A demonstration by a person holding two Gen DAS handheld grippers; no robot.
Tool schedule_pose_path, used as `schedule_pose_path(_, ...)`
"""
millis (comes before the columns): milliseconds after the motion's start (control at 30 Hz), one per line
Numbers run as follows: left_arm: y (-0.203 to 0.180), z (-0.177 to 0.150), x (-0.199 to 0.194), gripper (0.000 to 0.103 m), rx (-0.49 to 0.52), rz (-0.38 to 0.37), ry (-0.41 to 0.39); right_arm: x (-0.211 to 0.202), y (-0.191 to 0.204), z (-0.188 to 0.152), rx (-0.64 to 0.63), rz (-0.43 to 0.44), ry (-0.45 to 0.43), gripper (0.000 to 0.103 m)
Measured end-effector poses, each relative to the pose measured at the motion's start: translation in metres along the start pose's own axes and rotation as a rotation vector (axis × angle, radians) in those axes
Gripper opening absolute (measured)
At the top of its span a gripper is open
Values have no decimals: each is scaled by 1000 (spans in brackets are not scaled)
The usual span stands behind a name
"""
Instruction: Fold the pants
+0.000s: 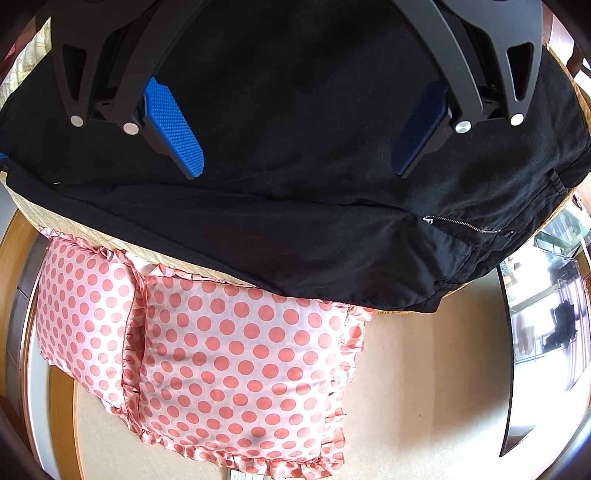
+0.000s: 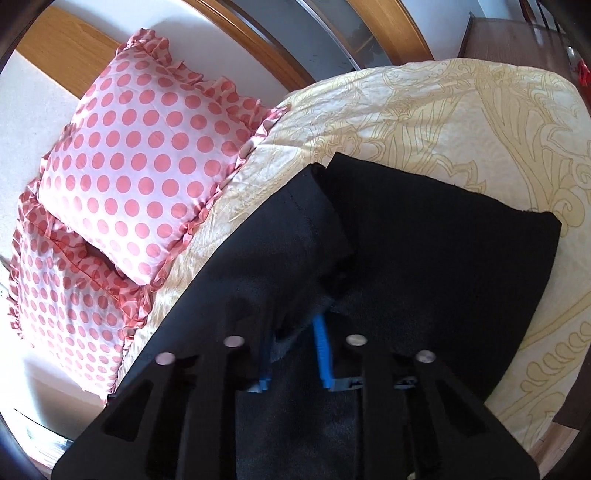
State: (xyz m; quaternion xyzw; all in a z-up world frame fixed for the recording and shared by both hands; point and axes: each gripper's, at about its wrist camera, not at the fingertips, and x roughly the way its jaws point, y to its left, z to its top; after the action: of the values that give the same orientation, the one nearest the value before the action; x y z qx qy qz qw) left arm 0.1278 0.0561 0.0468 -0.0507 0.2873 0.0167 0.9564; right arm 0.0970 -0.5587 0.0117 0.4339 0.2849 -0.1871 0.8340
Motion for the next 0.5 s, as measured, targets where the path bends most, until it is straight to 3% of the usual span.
schedule_pose_path(233, 20, 18, -14, 101, -28, -47, -1, -40, -9, 10, 13, 20, -170, 4)
schedule_pose_path(333, 38, 40, -18, 101, -75, -57, -14, -40, -20, 11, 31, 23, -150, 4)
schedule_pose_path(500, 73, 100, 18, 101, -128, -63, 81, -30, -27, 9, 30, 27, -126, 4)
